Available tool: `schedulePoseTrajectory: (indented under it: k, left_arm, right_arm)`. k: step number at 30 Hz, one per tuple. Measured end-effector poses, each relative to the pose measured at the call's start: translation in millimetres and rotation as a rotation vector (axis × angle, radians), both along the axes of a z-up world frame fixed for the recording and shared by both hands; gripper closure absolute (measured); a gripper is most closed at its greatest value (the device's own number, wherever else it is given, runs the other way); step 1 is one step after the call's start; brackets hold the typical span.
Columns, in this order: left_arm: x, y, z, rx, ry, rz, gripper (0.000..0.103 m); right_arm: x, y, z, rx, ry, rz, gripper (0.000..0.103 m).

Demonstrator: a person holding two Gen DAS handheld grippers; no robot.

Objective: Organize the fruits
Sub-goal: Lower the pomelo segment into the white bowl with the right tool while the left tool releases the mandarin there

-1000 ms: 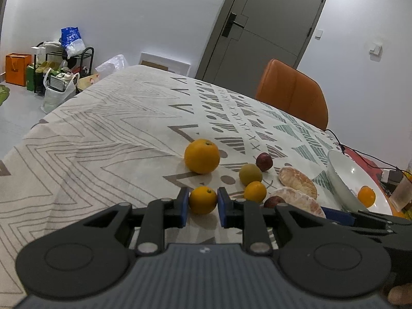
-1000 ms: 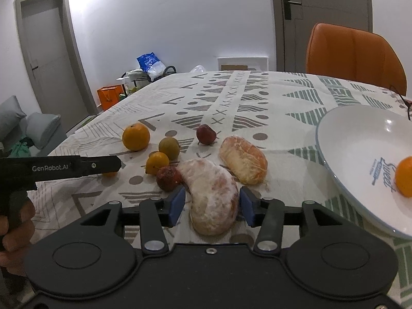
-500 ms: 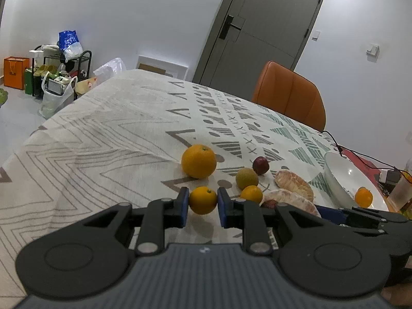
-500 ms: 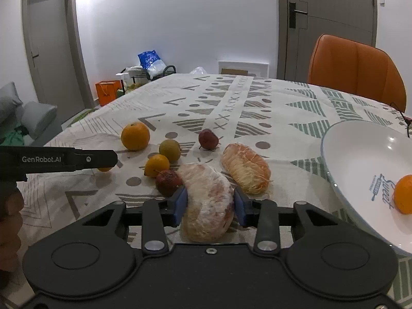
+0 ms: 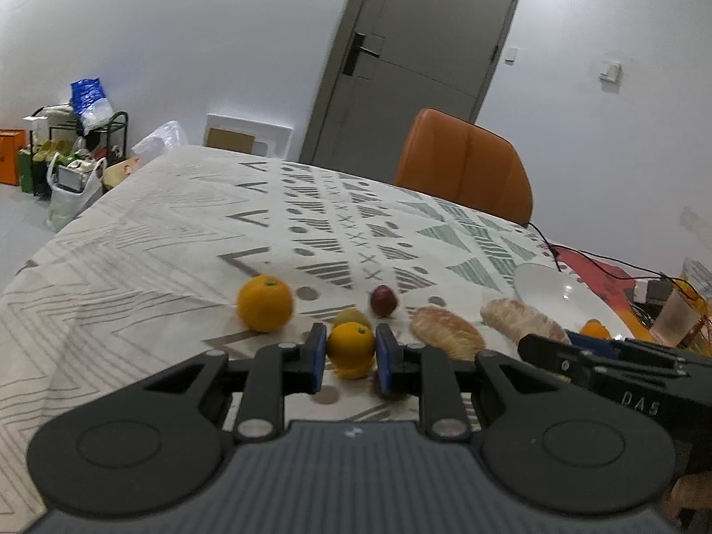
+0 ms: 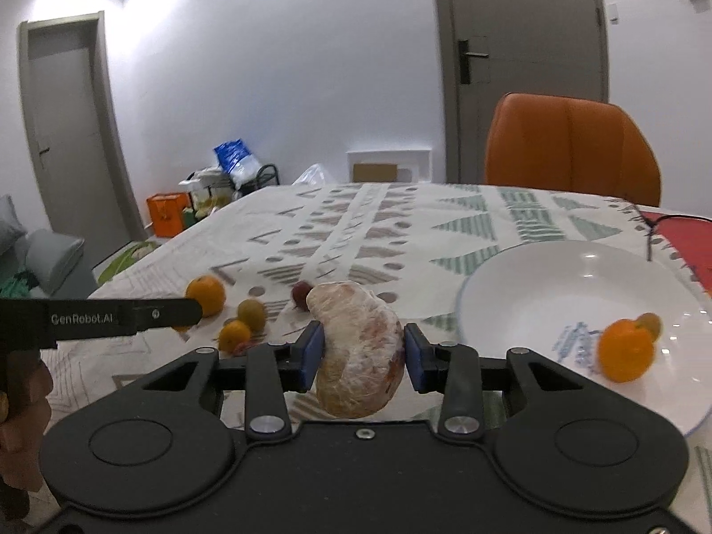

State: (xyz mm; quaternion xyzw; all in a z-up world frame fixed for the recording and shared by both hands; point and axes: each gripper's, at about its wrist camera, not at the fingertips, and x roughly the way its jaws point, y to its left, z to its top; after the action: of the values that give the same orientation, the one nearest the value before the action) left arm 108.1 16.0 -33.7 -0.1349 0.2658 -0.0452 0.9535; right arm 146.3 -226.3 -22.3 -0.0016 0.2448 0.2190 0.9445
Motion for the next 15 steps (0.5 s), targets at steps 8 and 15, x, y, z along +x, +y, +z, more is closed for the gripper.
schedulePoseTrajectory:
  k: [8, 15]
  left_arm:
    - [11.1, -27.5, 5.0, 0.028, -0.003, -0.046, 0.081]
    - [17.3, -47.5, 6.6, 0.045, -0.005, -0.078, 0.081]
  right_arm:
    - [4.6, -34.2, 1.6, 0.037, -0.007, -0.065, 0.066]
    - [9.9, -57.1, -2.9, 0.049, 0.002, -0.112, 0.066]
